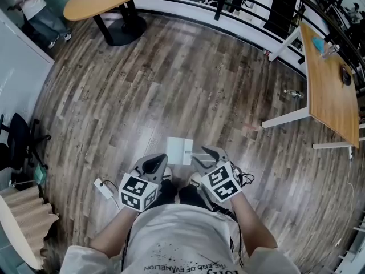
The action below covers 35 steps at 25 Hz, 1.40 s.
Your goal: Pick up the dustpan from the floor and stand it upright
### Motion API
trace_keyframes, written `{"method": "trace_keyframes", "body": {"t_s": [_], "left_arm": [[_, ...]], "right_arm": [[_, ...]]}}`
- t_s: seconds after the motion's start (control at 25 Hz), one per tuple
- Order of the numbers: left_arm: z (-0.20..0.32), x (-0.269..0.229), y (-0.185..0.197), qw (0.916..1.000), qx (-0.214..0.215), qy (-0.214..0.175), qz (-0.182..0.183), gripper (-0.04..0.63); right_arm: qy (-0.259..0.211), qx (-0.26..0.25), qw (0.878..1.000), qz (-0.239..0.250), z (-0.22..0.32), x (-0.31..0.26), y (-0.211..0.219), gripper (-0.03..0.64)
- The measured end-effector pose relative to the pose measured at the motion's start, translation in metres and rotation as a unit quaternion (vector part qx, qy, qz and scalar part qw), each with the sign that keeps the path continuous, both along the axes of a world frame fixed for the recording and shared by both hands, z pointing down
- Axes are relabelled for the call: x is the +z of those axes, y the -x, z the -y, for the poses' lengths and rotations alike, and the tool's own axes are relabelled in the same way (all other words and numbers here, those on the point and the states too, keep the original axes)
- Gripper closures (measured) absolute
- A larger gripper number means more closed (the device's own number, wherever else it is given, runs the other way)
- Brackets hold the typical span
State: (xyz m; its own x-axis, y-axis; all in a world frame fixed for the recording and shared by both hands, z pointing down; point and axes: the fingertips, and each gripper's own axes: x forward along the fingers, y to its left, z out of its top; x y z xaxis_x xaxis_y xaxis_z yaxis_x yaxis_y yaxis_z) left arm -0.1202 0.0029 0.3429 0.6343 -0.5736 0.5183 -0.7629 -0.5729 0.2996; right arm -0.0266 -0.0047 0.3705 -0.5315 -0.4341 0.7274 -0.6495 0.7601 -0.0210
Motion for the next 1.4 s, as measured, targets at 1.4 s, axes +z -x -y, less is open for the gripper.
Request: {"method": "trace_keyframes", "body": {"t_s": [1.4], "left_arm": [[-0.026, -0.066, -0.050, 0.9984, 0.041, -0.035, -0.015, 0.572]], "right_arm": [[-0.022, 0.231, 0.964, 0.129, -0.046, -0.083, -0.037, 0.588]]}}
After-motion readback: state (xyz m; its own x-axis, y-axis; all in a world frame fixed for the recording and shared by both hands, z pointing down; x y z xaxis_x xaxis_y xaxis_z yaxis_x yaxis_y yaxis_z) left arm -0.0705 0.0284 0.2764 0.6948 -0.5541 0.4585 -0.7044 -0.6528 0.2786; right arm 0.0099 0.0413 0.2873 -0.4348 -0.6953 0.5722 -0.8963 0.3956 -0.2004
